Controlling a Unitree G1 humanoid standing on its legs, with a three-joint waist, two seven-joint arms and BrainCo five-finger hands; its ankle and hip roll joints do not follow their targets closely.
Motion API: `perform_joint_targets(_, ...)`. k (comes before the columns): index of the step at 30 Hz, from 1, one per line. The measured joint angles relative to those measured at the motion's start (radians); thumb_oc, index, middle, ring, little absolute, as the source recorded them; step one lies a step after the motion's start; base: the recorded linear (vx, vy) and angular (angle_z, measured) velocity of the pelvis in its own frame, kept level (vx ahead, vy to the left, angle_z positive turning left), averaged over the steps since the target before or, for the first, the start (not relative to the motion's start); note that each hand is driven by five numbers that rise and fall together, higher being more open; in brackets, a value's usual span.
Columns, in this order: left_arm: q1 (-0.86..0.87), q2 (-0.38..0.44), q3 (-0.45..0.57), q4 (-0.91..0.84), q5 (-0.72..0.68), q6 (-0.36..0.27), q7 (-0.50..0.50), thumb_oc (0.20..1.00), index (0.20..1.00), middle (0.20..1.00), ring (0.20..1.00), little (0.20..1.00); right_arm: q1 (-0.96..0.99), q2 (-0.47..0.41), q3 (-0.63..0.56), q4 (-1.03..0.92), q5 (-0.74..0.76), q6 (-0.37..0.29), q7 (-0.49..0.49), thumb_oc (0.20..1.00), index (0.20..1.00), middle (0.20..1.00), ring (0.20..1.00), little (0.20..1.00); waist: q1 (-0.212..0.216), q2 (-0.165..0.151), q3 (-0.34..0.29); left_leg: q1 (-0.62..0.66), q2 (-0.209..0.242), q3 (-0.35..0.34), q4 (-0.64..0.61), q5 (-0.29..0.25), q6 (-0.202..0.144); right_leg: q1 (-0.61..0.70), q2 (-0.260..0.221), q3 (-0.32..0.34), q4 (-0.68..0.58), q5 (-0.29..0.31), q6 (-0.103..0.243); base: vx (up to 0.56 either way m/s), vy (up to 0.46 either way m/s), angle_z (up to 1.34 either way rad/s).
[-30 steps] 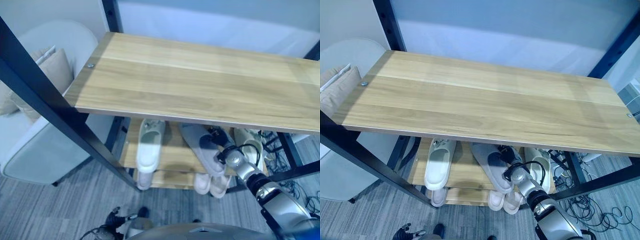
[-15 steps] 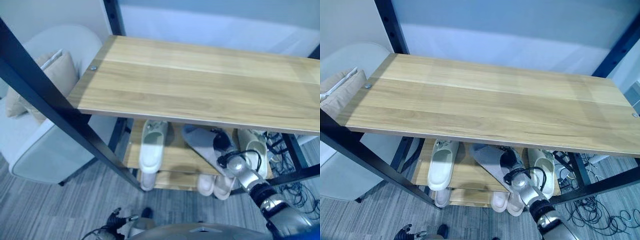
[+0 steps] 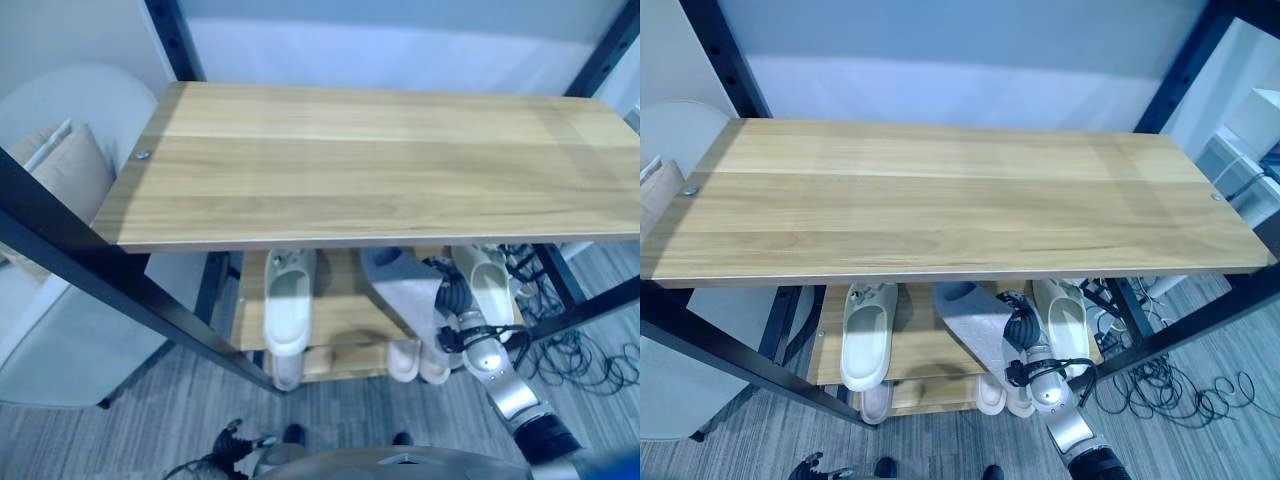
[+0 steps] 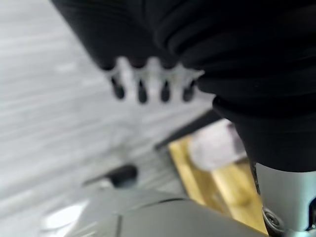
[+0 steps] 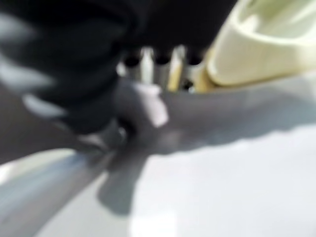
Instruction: Arrange the slippers neatly on the shoe rack.
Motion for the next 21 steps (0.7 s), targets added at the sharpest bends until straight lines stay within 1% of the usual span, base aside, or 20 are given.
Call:
perform_joint_targets(1, -0.037, 0.006, 0.000, -0.027, -0.003, -0.004, 0.001, 1.000, 1.000, 1.000, 1.000, 1.000, 0.001, -0.016, 0.035, 0.004, -0.002, 0.000, 0.014, 0.200, 0.200, 0.200, 0.200, 0.200, -0.021, 0.023, 0.033, -0.045, 0.022, -0.028, 0.038, -0.004, 0.010, -0.056, 0.020, 0.092, 0.103, -0.040, 0.029, -0.18, -0.098, 0.49)
perform_joint_targets(2, -0.048, 0.015, 0.000, -0.036, -0.011, -0.010, 0.002, 1.000, 1.000, 1.000, 1.000, 1.000, 0.004, -0.029, 0.060, 0.005, -0.002, 0.001, 0.023, 0.200, 0.200, 0.200, 0.200, 0.200, -0.023, 0.026, 0.037, -0.057, 0.025, -0.047, 0.041, -0.004, 0.012, -0.059, 0.033, 0.125, 0.117, -0.062, 0.039, -0.15, -0.143, 0.51)
perform_joint_targets(3, -0.050, 0.020, 0.001, -0.041, -0.023, -0.015, 0.003, 1.000, 1.000, 1.000, 1.000, 1.000, 0.004, -0.034, 0.072, 0.004, -0.005, -0.001, 0.030, 0.200, 0.200, 0.200, 0.200, 0.200, -0.013, 0.030, 0.043, -0.062, 0.025, -0.053, 0.044, 0.006, 0.005, -0.054, 0.040, 0.136, 0.110, -0.073, 0.048, -0.09, -0.117, 0.40)
perform_joint_targets(4, -0.053, 0.024, 0.001, -0.046, -0.036, -0.016, 0.003, 1.000, 1.000, 1.000, 1.000, 1.000, 0.005, -0.035, 0.077, 0.003, -0.004, -0.005, 0.033, 0.200, 0.200, 0.200, 0.200, 0.200, -0.011, 0.031, 0.046, -0.078, 0.027, -0.075, 0.057, 0.007, 0.003, -0.034, 0.057, 0.143, 0.086, -0.087, 0.057, -0.12, -0.210, 0.55)
perform_joint_targets(5, -0.058, 0.033, 0.001, -0.051, -0.045, -0.022, 0.004, 1.000, 1.000, 1.000, 1.000, 1.000, 0.003, -0.036, 0.081, -0.001, -0.004, -0.008, 0.035, 0.200, 0.200, 0.200, 0.200, 0.200, -0.004, 0.016, 0.048, -0.092, 0.019, -0.107, 0.066, 0.016, -0.008, 0.021, 0.076, 0.140, -0.007, -0.097, 0.039, -0.13, -0.224, 0.68)
perform_joint_targets(6, -0.065, 0.023, 0.004, -0.042, -0.065, -0.022, 0.006, 1.000, 1.000, 1.000, 1.000, 1.000, -0.016, -0.037, 0.080, 0.014, -0.003, -0.018, 0.035, 0.200, 0.200, 0.200, 0.200, 0.200, 0.004, 0.028, 0.070, -0.094, 0.027, -0.127, 0.081, 0.020, -0.017, 0.054, 0.091, 0.133, -0.042, -0.081, 0.033, -0.17, -0.271, 0.66)
perform_joint_targets(7, -0.066, 0.017, 0.011, -0.044, -0.075, -0.021, 0.008, 1.000, 1.000, 1.000, 1.000, 1.000, -0.018, -0.040, 0.080, 0.011, -0.002, -0.018, 0.034, 0.200, 0.200, 0.200, 0.200, 0.200, 0.004, 0.034, 0.079, -0.103, 0.023, -0.134, 0.093, 0.016, -0.019, 0.057, 0.094, 0.131, -0.043, -0.091, 0.022, -0.14, -0.181, 0.42)
perform_joint_targets(8, -0.057, 0.006, 0.012, -0.046, -0.082, -0.022, 0.013, 1.000, 1.000, 1.000, 1.000, 1.000, -0.018, -0.048, 0.082, 0.008, -0.001, -0.019, 0.034, 0.200, 0.200, 0.200, 0.200, 0.200, 0.015, 0.048, 0.081, -0.109, 0.033, -0.150, 0.093, 0.018, -0.024, 0.059, 0.110, 0.117, -0.043, -0.088, 0.018, -0.10, -0.102, 0.37)
perform_joint_targets(9, -0.049, -0.002, 0.013, -0.047, -0.093, -0.023, 0.017, 1.000, 1.000, 1.000, 1.000, 1.000, -0.018, -0.057, 0.089, 0.003, 0.001, -0.019, 0.035, 0.200, 0.200, 0.200, 0.200, 0.200, 0.021, 0.058, 0.084, -0.114, 0.042, -0.157, 0.093, 0.025, -0.034, 0.061, 0.120, 0.104, -0.042, -0.085, 0.012, -0.14, -0.094, 0.49)
perform_joint_targets(10, -0.027, -0.018, 0.016, -0.058, -0.119, -0.022, 0.024, 1.000, 1.000, 1.000, 1.000, 1.000, -0.018, -0.078, 0.093, -0.003, 0.012, -0.024, 0.035, 0.200, 0.200, 0.200, 0.200, 0.200, 0.026, 0.063, 0.091, -0.127, 0.057, -0.179, 0.092, 0.040, -0.050, 0.062, 0.137, 0.078, -0.042, -0.088, 0.003, -0.16, -0.049, 0.48)
perform_joint_targets(12, -0.007, -0.026, 0.016, -0.054, -0.120, -0.022, 0.024, 1.000, 1.000, 1.000, 1.000, 1.000, -0.015, -0.082, 0.086, 0.001, 0.027, -0.025, 0.035, 0.200, 0.200, 0.200, 0.200, 0.200, 0.032, 0.063, 0.094, -0.130, 0.071, -0.191, 0.080, 0.054, -0.070, 0.064, 0.156, 0.054, -0.042, -0.090, -0.004, -0.22, -0.014, 0.44)
perform_joint_targets(14, -0.001, -0.036, 0.019, -0.048, -0.139, -0.022, 0.037, 1.000, 1.000, 1.000, 1.000, 1.000, -0.007, -0.086, 0.072, 0.003, 0.038, -0.030, 0.032, 0.200, 0.200, 0.200, 0.200, 0.200, 0.024, 0.061, 0.096, -0.156, 0.074, -0.213, 0.078, 0.074, -0.081, 0.058, 0.158, 0.018, -0.042, -0.093, -0.014, -0.18, 0.052, 0.50)
perform_joint_targets(16, -0.017, -0.043, 0.023, -0.026, -0.146, -0.023, 0.042, 1.000, 1.000, 1.000, 1.000, 1.000, -0.008, -0.099, 0.076, 0.004, 0.038, -0.030, 0.035, 0.200, 0.200, 0.200, 0.200, 0.200, 0.025, 0.062, 0.106, -0.158, 0.076, -0.217, 0.064, 0.083, -0.081, 0.060, 0.158, -0.005, -0.041, -0.095, -0.026, -0.12, 0.083, 0.34)
perform_joint_targets(18, -0.023, -0.045, 0.037, -0.011, -0.146, -0.022, 0.042, 1.000, 1.000, 1.000, 1.000, 1.000, -0.007, -0.114, 0.082, 0.004, 0.037, -0.030, 0.042, 0.200, 0.200, 0.200, 0.200, 0.200, 0.025, 0.055, 0.106, -0.157, 0.077, -0.210, 0.061, 0.073, -0.067, 0.063, 0.154, -0.009, -0.037, -0.094, -0.028, -0.08, 0.083, 0.07)
perform_joint_targets(19, -0.025, -0.043, 0.043, -0.006, -0.146, -0.022, 0.043, 1.000, 1.000, 1.000, 1.000, 1.000, -0.005, -0.116, 0.082, 0.004, 0.037, -0.030, 0.045, 0.200, 0.200, 0.200, 0.200, 0.200, 0.023, 0.048, 0.106, -0.157, 0.074, -0.206, 0.062, 0.065, -0.068, 0.062, 0.148, -0.010, -0.037, -0.092, -0.030, -0.06, 0.141, 0.08)
perform_joint_targets(20, -0.034, -0.038, 0.046, 0.016, -0.146, -0.020, 0.043, 1.000, 1.000, 1.000, 1.000, 1.000, 0.003, -0.116, 0.082, 0.004, 0.037, -0.030, 0.051, 0.200, 0.200, 0.200, 0.200, 0.200, 0.005, 0.034, 0.104, -0.159, 0.064, -0.198, 0.061, 0.061, -0.063, 0.070, 0.138, -0.014, -0.037, -0.098, -0.030, -0.04, 0.170, 0.08)
perform_joint_targets(21, -0.035, -0.036, 0.046, 0.016, -0.144, -0.020, 0.043, 1.000, 1.000, 1.000, 1.000, 1.000, 0.014, -0.116, 0.082, 0.002, 0.038, -0.030, 0.055, 0.200, 0.200, 0.200, 0.200, 0.200, -0.002, 0.023, 0.099, -0.158, 0.060, -0.188, 0.060, 0.053, -0.053, 0.071, 0.128, -0.018, -0.037, -0.095, -0.031, -0.02, 0.236, 0.11)
